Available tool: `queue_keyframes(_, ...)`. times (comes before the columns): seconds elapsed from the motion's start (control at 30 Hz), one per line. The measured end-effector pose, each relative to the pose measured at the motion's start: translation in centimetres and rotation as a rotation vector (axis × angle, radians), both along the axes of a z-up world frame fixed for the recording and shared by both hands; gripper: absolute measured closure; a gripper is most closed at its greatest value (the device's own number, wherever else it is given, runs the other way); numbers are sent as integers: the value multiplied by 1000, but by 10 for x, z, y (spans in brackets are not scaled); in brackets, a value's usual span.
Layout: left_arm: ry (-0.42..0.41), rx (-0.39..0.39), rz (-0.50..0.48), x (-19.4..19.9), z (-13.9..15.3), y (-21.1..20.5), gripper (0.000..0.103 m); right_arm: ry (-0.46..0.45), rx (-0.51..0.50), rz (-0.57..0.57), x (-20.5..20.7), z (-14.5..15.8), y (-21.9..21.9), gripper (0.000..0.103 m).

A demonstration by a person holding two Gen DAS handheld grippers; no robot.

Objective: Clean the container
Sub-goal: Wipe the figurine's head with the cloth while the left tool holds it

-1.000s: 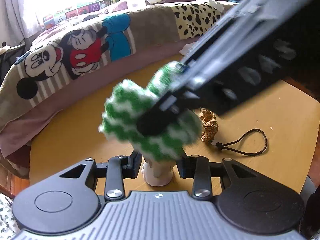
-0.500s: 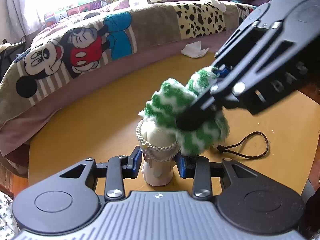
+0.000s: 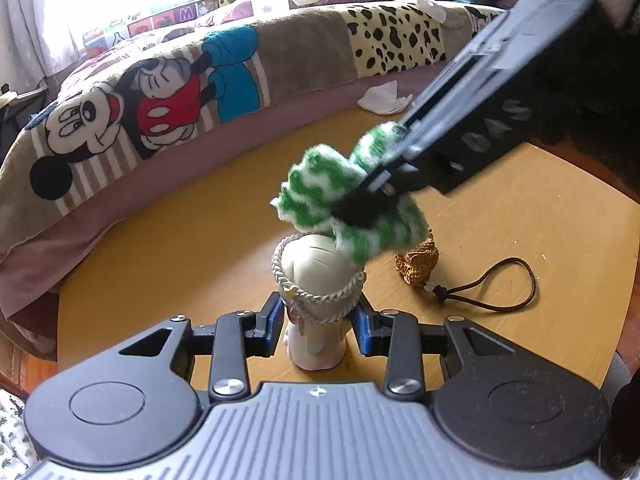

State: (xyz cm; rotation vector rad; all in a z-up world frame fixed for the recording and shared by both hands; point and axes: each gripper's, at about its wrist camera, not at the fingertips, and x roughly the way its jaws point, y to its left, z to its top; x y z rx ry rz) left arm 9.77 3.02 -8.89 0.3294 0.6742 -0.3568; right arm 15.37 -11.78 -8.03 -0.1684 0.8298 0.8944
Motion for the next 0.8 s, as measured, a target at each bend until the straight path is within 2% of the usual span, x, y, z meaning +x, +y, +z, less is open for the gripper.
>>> queue_keyframes(0.13,3,-26,-28,0,-1,9,69,56,34,48,-1,-1,-3,87)
queue_keyframes(0.37,-22,13,-174,-7,-3,15,68,71,49,-68,11,-4,-16,87)
queue_keyframes(0.5,-20,19,-189,-6,-4,15,68,84,62,-103,18,-6,-22,87)
queue_keyframes(0.63,-6,16,-161,-4,-3,14,68,104,79,-97,18,-7,-19,87)
queue_keyframes(0.8,14,14,-151,-3,-1,16,67,202,153,-82,17,-18,-17,87)
